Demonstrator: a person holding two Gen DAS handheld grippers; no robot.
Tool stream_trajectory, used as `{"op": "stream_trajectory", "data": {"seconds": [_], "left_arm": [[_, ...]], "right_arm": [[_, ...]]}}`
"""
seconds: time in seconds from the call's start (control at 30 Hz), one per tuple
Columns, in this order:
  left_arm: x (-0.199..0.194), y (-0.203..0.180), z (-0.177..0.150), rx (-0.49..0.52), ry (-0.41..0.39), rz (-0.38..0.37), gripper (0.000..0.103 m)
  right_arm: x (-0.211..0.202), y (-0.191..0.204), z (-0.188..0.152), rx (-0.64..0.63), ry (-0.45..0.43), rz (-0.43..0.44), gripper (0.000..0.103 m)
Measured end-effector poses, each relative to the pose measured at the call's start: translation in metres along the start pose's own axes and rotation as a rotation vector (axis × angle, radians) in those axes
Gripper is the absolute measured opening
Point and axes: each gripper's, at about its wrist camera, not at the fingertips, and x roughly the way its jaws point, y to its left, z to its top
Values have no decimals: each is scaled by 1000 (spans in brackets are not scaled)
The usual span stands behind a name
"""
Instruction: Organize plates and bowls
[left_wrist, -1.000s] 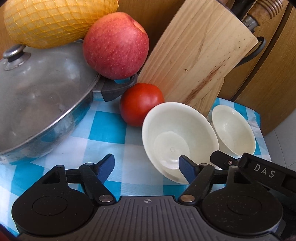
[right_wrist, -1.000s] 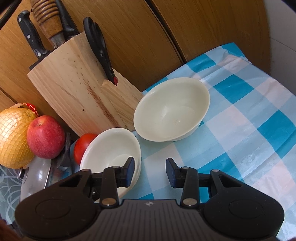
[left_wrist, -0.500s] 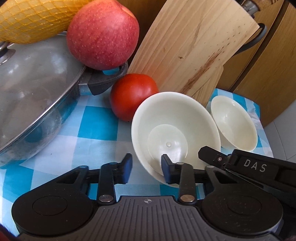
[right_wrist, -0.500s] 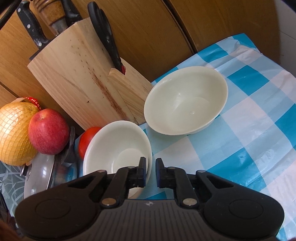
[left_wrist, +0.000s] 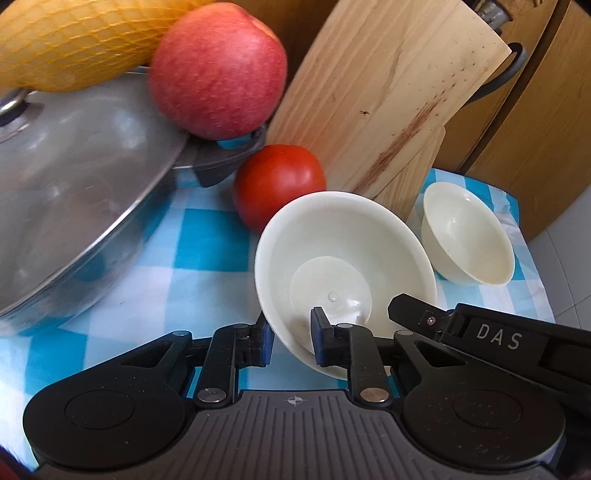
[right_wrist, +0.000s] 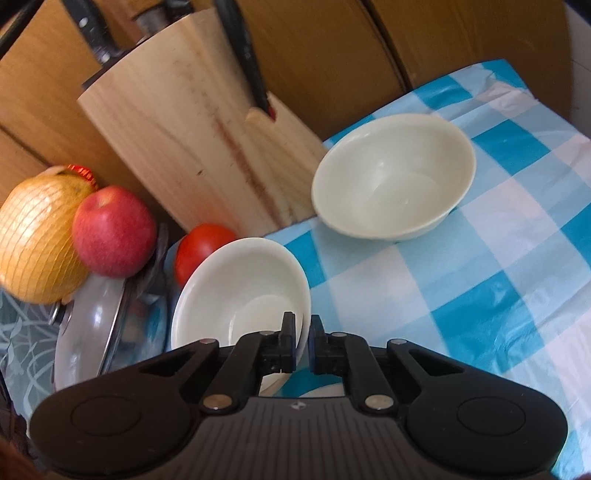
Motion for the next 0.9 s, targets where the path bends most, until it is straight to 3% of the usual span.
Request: {"op": "stream_trajectory", "data": {"seconds": [0.37, 0.77, 0.8, 0.9], "left_arm": [[-38, 18, -23, -39, -12, 17, 34], [-19, 28, -15, -103, 3, 16, 35], [-18, 29, -14, -99, 2, 26, 36], [-18, 35, -13, -113, -6, 34, 53]], "right_arm": [[-11, 21, -15, -87, 31, 51, 9], [3, 21, -11, -89, 21, 22, 14], [4, 22, -11, -90, 14, 15, 15], [5, 22, -7, -83, -5, 10, 18]]}}
